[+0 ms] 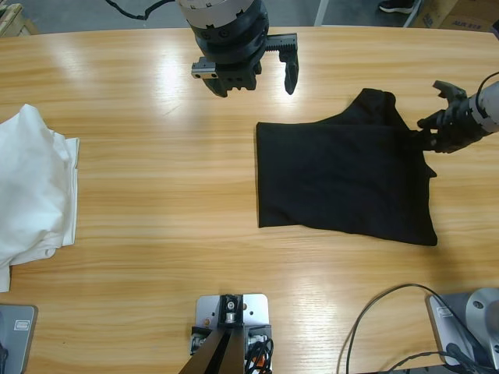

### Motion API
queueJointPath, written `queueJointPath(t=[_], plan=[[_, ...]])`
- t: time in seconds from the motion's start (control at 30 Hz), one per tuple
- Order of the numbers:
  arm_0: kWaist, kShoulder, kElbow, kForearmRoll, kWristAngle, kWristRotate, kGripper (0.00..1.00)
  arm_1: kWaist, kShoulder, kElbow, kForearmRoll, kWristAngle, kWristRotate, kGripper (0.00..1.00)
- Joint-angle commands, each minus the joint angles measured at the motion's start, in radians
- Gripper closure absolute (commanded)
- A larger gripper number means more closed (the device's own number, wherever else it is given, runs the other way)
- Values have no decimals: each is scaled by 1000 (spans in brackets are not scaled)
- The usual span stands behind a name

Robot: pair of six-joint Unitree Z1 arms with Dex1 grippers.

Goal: Fold clothes

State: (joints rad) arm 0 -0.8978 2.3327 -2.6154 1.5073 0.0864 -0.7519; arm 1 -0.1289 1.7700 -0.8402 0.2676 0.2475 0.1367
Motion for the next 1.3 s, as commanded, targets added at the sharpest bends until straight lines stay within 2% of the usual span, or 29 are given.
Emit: queueJointPath(t=[0.03,0.33,0.5,0.67,0.7,0.73,0.77,0.8,1.17,1.3], plan=[[-3,-17,33,154,-3,11,46,-17,-2,9,-7,29,-102,1000],[-4,-29,54,154,-4,-6,23,-16,-114,-16,-8,34,-129,1000],[-4,-26,55,154,-4,-7,9,44,-222,-99,38,41,-126,1000],[-6,-26,55,154,-4,-7,9,51,-155,-68,61,-28,-80,1000],[-6,-27,56,154,-4,-6,9,51,-136,-47,61,-50,-74,845],[-6,-29,58,154,-4,-6,9,49,-109,-23,71,-68,-35,285],[-6,-29,58,154,-4,-6,9,46,-96,-11,79,-65,-9,90],[-6,-27,58,154,-5,-6,9,46,-85,-4,79,-52,1,7],[-7,-28,66,154,-8,2,9,-93,-36,-11,58,6,54,0],[-7,-31,72,154,-7,5,9,-135,50,-12,19,90,49,3]])
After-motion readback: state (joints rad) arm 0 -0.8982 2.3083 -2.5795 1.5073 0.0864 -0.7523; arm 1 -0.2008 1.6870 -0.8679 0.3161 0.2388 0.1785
